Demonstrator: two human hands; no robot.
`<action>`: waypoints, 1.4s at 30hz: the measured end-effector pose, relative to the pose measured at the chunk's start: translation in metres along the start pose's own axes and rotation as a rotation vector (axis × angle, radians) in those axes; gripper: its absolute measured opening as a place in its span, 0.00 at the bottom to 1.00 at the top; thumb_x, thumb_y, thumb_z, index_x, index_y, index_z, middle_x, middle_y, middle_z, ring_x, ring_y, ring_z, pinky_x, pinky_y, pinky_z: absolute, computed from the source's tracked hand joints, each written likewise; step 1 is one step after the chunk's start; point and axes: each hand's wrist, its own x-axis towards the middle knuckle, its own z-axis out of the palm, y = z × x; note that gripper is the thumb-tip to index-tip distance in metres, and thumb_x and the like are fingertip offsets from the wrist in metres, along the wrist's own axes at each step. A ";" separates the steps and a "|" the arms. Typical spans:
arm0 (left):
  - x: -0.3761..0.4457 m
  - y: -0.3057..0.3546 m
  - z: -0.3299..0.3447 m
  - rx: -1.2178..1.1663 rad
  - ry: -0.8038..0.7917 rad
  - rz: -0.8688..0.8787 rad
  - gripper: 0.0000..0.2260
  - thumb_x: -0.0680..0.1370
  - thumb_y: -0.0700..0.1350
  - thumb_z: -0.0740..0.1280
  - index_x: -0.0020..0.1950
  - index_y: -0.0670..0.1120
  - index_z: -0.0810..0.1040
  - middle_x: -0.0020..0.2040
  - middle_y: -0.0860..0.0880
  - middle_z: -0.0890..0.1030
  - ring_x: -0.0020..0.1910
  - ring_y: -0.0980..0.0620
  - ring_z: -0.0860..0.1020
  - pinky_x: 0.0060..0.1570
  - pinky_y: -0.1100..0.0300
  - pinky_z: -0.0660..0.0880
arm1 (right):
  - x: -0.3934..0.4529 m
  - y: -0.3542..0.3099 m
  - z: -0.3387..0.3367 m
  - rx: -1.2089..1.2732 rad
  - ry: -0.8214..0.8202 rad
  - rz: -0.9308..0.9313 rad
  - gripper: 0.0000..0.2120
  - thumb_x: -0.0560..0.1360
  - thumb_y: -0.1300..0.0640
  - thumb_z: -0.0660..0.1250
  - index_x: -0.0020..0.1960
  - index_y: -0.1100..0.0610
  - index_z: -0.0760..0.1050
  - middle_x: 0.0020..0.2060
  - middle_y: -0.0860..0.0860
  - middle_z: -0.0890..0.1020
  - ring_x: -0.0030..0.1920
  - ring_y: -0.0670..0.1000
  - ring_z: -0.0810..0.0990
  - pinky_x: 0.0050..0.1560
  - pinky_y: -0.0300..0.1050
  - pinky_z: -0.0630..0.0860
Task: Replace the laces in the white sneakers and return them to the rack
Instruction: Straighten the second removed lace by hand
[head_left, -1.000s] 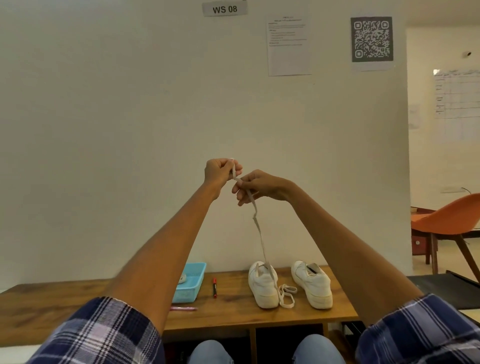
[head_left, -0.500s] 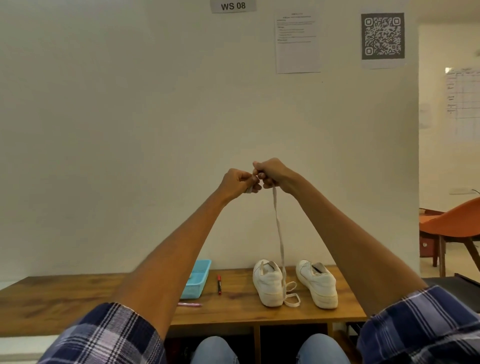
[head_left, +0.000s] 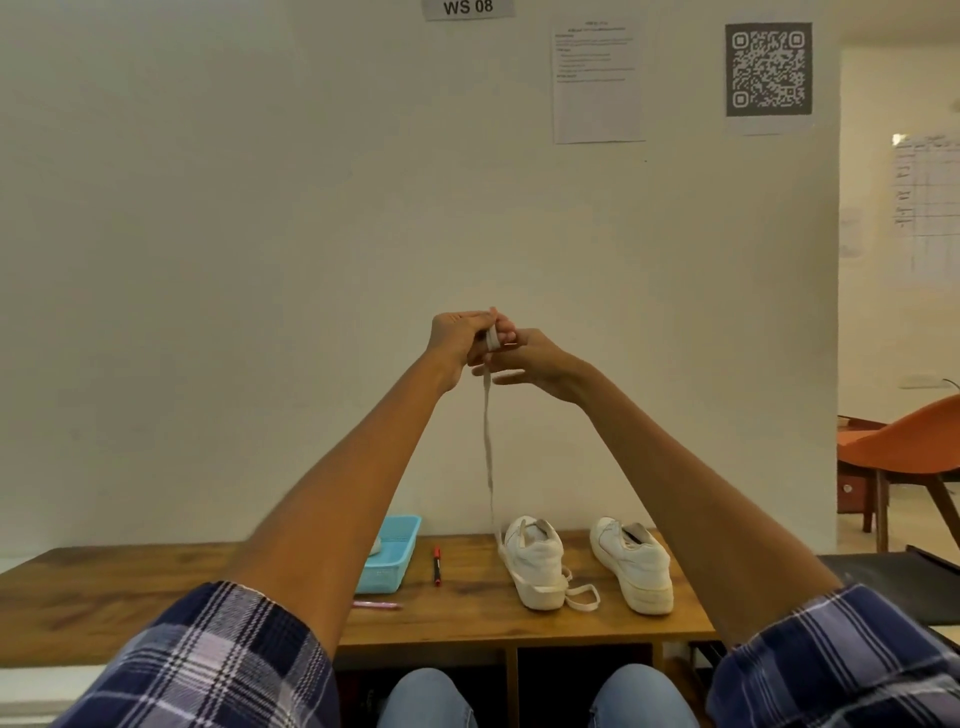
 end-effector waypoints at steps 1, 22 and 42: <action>0.000 0.000 -0.001 0.002 0.017 0.011 0.08 0.78 0.41 0.65 0.42 0.40 0.81 0.34 0.48 0.84 0.33 0.53 0.83 0.34 0.62 0.79 | 0.001 -0.001 0.003 0.004 0.007 -0.001 0.07 0.76 0.64 0.64 0.53 0.60 0.77 0.44 0.52 0.83 0.47 0.51 0.83 0.58 0.51 0.75; 0.004 -0.010 -0.022 0.361 0.189 0.299 0.08 0.78 0.40 0.66 0.48 0.36 0.81 0.44 0.41 0.83 0.36 0.55 0.82 0.47 0.60 0.80 | -0.004 -0.012 0.009 -0.080 -0.089 0.113 0.11 0.80 0.61 0.57 0.44 0.58 0.75 0.40 0.52 0.81 0.44 0.51 0.82 0.55 0.50 0.76; -0.010 -0.020 -0.005 0.187 -0.137 0.060 0.10 0.80 0.39 0.63 0.47 0.34 0.81 0.31 0.49 0.83 0.30 0.53 0.82 0.40 0.62 0.81 | 0.005 -0.014 -0.010 -0.384 0.349 0.124 0.08 0.75 0.61 0.65 0.38 0.61 0.77 0.37 0.54 0.78 0.36 0.50 0.75 0.39 0.41 0.73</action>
